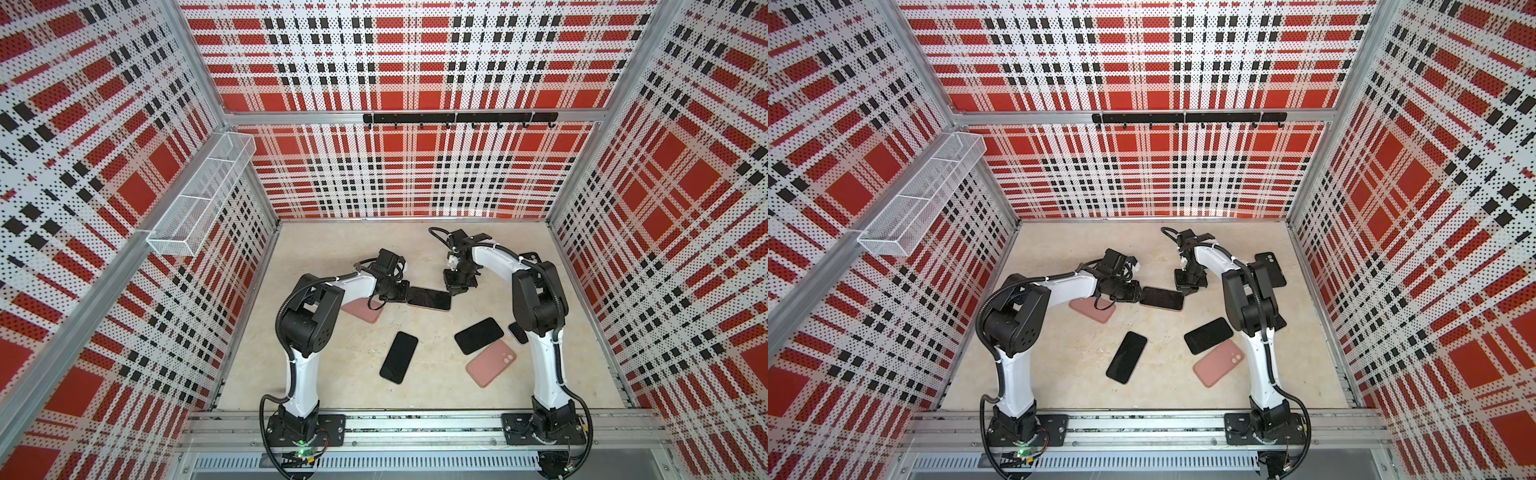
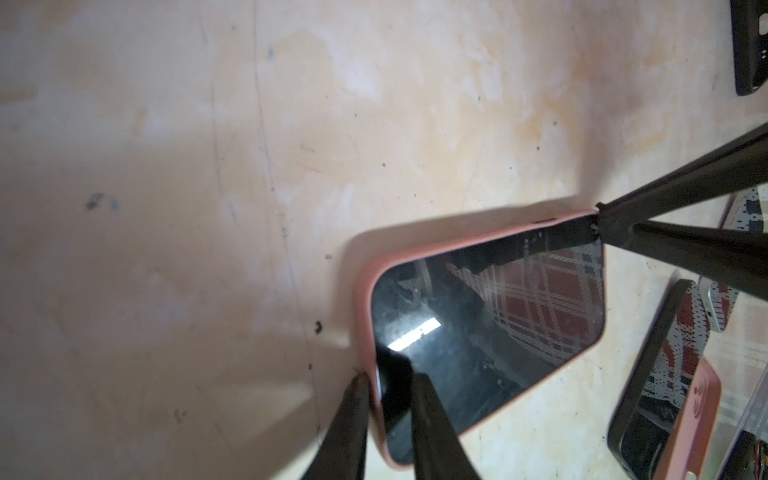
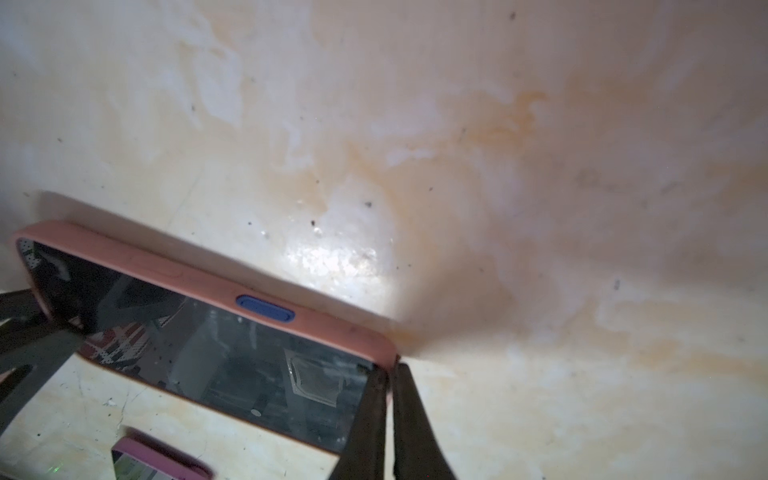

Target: Put the phone into the phone case

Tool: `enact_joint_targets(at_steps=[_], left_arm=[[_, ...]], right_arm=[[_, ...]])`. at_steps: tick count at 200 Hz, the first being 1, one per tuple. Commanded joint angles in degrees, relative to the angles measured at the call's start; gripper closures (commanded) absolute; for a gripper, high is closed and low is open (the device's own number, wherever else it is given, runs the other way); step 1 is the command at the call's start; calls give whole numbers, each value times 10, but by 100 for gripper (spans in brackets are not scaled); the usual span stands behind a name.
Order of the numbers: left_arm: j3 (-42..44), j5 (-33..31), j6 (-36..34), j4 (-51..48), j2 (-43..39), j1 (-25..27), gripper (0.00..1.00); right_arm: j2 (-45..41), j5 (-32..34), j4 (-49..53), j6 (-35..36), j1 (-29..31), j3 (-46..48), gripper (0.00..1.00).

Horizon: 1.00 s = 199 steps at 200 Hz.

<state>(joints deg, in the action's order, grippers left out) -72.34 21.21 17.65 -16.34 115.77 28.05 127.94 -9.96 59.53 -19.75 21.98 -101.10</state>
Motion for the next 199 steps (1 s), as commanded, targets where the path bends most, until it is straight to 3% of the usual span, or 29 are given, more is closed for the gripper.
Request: enact_joint_targets(at_steps=[1,45,71,92,115,122,125,147,199], left_arm=[[8,-6,-11,-41,19,3,78],[8,-15,-14,-42,19,2,76],[4,-23,-16,-47,14,-4,75],[2,-47,-18,-51,-8,-16,67],[2,-88,-20,-52,-47,-30,49],[2,-95,-20,-52,-60,-37,45],[2,-98,-20,-52,-65,-39,43],[3,-114,-22,-53,-103,-64,31],[3,-130,-26,-52,-174,-120,30]], right_arm=[[83,3,-10,1,25,56,92],[-11,26,-9,0,31,39,86],[-83,6,-22,44,32,24,74],[-121,-19,-43,136,31,33,48],[-135,-49,-54,272,32,46,34],[-139,-55,-62,309,34,55,5],[-140,-57,-65,327,35,59,1],[-146,-47,-77,460,51,83,0],[-144,7,-108,666,68,127,0]])
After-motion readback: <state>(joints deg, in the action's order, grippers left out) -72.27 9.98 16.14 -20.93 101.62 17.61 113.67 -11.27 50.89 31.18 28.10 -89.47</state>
